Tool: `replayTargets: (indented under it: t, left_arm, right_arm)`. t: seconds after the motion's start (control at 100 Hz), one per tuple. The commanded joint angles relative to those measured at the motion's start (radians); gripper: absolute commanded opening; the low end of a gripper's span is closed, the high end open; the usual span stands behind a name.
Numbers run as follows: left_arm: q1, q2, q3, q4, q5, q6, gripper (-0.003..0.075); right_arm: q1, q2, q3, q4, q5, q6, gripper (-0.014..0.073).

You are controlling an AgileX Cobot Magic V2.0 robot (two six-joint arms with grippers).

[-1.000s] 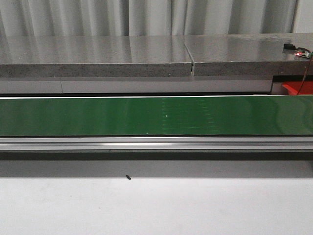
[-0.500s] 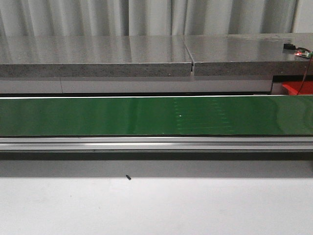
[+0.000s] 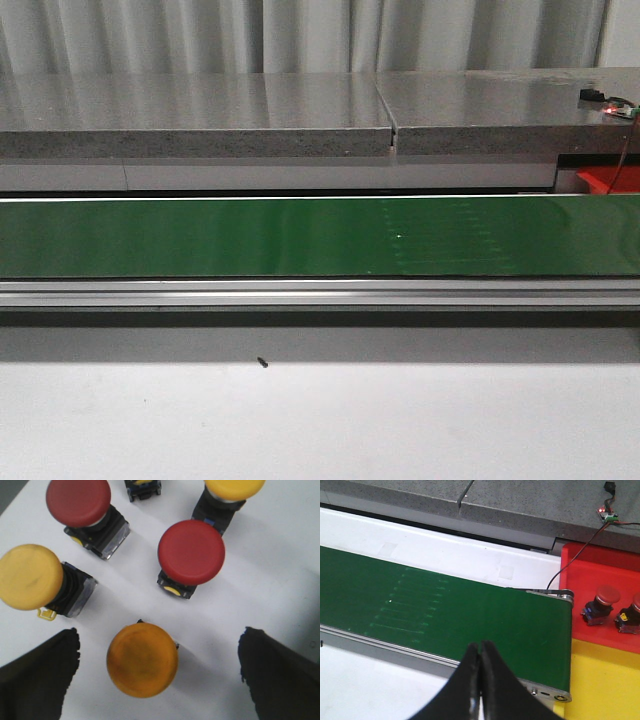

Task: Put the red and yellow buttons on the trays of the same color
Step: 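Move the left gripper over a yellow push-button on the table, then grasp the yellow push-button with the left gripper and lift it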

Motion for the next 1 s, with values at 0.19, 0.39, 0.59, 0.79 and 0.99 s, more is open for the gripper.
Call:
replayTargets:
  t: [0.19,0.39,0.59,0.79,0.99]
  left_arm:
    - [0.001,0.023,-0.040,0.016,-0.087,-0.009,0.0627]
    - [0.001,0.054,-0.045,0.016,-0.083,-0.009,0.0627]
    - [0.001,0.055,-0.045,0.016,-0.080,-0.009,0.0548]
    - [0.001,0.055,-0.045,0.016,-0.075,-0.009,0.0314]
    - [0.001,0.048,-0.045,0.016,-0.049,-0.009,0.0140]
  right_arm:
    - [0.000,0.000,-0.027,0.008,-0.061,-0.011,-0.0068]
    - [0.000,0.000,-0.027,0.008,-0.061,-0.011,-0.0068]
    - [0.000,0.000,-0.027,0.008,-0.061,-0.011,-0.0068]
    - [0.000,0.000,-0.027,0.008,-0.061,-0.011,-0.0068]
    - [0.000,0.000,-0.027,0.008,-0.061,-0.011,-0.0068]
